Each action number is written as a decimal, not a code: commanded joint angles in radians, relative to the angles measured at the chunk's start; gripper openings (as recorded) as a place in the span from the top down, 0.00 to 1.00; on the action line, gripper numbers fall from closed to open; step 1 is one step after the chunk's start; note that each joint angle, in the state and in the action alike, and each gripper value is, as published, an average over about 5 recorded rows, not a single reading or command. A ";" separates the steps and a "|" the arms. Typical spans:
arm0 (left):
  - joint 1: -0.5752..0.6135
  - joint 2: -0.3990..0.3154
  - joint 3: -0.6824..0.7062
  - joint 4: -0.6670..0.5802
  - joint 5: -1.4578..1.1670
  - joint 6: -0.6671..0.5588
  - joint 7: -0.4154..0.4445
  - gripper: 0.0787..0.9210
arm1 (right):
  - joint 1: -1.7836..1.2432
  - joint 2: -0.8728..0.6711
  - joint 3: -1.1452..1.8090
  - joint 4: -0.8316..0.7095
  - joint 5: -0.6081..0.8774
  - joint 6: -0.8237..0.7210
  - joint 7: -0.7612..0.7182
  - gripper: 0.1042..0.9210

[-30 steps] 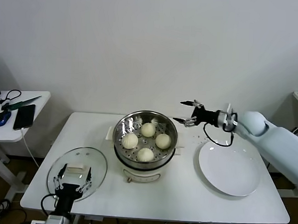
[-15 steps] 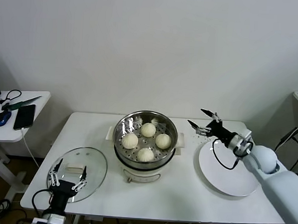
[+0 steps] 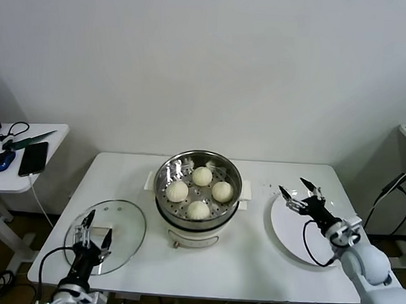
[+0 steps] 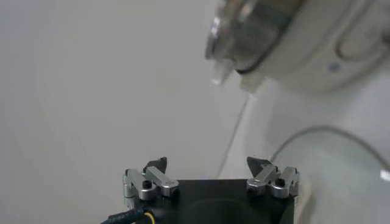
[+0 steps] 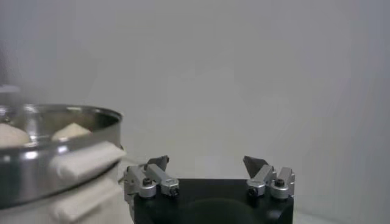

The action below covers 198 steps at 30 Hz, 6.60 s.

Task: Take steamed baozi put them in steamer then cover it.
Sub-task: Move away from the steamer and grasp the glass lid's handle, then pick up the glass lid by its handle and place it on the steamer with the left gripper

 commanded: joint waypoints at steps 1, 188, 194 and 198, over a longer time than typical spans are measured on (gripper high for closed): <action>-0.072 0.004 -0.010 0.191 0.430 0.007 -0.051 0.12 | -0.135 0.084 0.125 -0.030 -0.050 0.024 -0.010 0.12; -0.781 -0.044 0.843 0.383 0.494 0.837 0.262 0.91 | 0.023 0.099 0.042 -0.224 -0.246 0.110 -0.089 0.12; -0.773 -0.013 0.843 0.331 0.479 0.835 0.280 0.85 | 0.024 0.097 0.045 -0.226 -0.246 0.109 -0.091 0.12; -0.758 0.018 0.845 0.281 0.461 0.837 0.285 0.71 | 0.027 0.096 0.044 -0.228 -0.247 0.108 -0.093 0.12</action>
